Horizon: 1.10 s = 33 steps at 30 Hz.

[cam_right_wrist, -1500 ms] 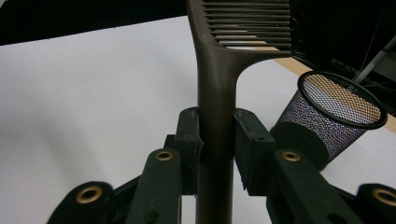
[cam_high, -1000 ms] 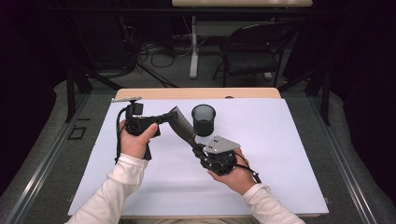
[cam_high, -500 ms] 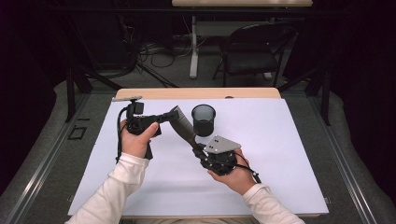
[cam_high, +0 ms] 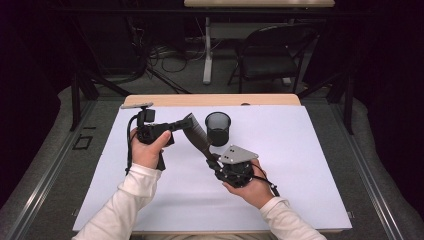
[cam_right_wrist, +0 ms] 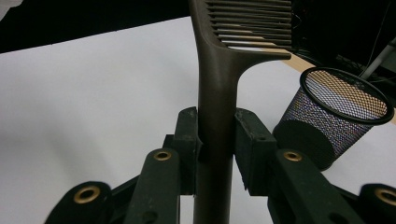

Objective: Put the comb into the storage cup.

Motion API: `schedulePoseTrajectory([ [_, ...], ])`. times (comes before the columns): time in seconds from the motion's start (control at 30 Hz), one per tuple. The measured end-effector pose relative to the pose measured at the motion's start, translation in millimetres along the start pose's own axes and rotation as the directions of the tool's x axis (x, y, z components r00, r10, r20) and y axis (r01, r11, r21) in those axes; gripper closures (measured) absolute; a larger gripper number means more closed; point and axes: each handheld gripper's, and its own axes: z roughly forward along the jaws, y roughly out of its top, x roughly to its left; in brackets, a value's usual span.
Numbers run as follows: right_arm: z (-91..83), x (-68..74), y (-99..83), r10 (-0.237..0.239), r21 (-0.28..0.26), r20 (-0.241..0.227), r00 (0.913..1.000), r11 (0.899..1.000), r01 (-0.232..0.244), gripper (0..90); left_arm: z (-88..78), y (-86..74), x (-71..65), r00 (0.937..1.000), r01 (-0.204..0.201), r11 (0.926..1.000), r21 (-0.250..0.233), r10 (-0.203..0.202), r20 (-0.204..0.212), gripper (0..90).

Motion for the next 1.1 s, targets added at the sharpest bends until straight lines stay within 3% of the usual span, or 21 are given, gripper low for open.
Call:
schedulePoseTrajectory([
  [0.5,0.6,0.2,-0.4,0.004,-0.008,-0.003,1.0000,1.000,-0.004,67.4,0.9,0.1,-0.1,1.0000,0.006,0.9999,-0.010,-0.006,0.000,85.3],
  [1.1,2.0,-2.0,-0.1,0.028,-0.024,-0.014,0.9995,0.999,-0.028,50.2,1.2,1.2,1.1,1.0000,0.009,0.9998,-0.019,-0.009,0.000,85.3],
])
